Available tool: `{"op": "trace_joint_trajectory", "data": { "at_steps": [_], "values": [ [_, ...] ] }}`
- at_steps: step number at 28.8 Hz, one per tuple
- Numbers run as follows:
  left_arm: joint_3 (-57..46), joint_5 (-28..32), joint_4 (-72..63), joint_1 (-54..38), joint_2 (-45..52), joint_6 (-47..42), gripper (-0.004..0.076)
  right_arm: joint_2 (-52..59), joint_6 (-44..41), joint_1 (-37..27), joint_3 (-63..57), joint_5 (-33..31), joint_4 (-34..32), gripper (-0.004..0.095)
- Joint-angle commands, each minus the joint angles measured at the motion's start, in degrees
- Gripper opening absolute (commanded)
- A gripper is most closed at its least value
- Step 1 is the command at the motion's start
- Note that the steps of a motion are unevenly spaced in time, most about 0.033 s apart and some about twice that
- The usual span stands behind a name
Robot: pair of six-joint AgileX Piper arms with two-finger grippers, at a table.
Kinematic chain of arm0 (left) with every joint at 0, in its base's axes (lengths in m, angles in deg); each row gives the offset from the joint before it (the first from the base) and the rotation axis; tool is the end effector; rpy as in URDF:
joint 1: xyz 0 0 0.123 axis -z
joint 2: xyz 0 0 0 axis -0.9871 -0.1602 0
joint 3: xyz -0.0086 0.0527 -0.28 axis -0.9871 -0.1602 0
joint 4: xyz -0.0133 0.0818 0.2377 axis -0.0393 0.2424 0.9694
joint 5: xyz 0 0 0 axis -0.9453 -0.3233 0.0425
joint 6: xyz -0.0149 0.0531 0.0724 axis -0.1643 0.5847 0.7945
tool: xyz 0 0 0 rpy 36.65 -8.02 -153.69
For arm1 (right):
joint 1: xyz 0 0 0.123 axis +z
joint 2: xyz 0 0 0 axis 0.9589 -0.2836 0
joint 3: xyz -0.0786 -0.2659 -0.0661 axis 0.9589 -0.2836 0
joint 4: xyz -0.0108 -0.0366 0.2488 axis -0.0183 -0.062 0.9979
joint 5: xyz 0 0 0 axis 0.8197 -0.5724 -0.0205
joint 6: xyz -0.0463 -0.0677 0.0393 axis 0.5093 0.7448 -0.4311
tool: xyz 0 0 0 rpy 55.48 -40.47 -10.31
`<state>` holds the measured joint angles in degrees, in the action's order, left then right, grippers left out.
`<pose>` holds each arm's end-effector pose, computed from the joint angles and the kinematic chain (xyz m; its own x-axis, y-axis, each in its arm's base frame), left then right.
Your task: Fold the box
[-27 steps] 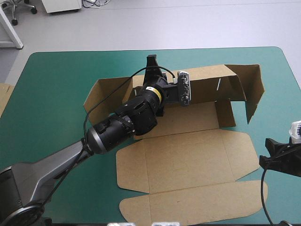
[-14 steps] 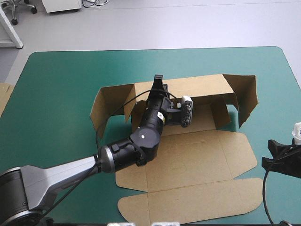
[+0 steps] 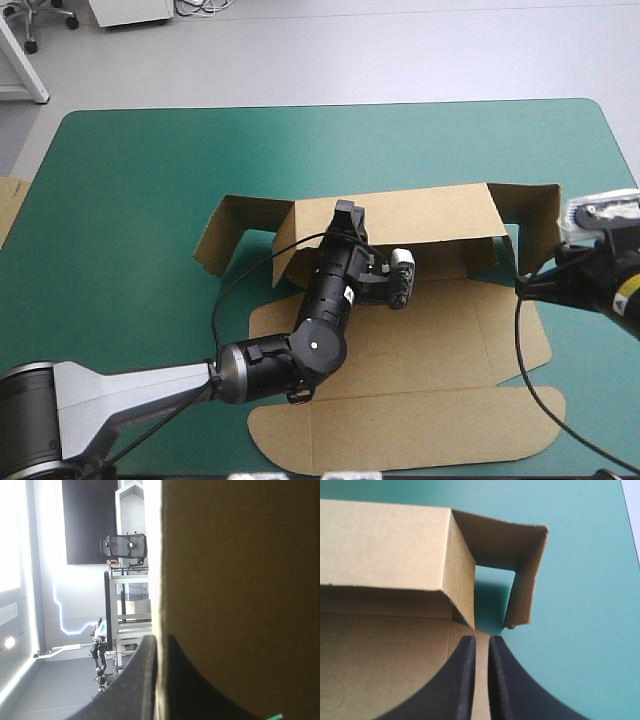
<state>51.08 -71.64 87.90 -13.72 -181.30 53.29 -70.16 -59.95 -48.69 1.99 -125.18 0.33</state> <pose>0.1997 -0.2989 0.2934 0.3000 0.9528 -0.0471 0.2046 -0.0160 0.9787 0.1284 0.0312 0.4361 -0.5779 -0.0995 -0.8100 -0.1108 0.9929 -0.0429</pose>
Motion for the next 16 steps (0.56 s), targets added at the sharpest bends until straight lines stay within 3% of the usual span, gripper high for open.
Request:
{"op": "trace_joint_trajectory", "data": {
  "at_steps": [1, 8, 16],
  "values": [
    [1.1, -1.9, 2.5, 0.3, 2.4, -0.8, -0.001, -5.6, 1.0, -0.1, 7.5, 4.0, -4.1, -0.0021],
    [1.1, -1.4, 2.5, 0.3, 2.4, -0.8, -0.001, -19.4, 5.8, -5.0, 23.2, -1.5, -1.9, -0.0021],
    [1.1, 0.9, 2.5, -1.9, 2.4, -0.8, -0.001, -33.9, 19.3, -28.7, 35.5, -6.2, 25.6, -0.0019]
  ]
}}
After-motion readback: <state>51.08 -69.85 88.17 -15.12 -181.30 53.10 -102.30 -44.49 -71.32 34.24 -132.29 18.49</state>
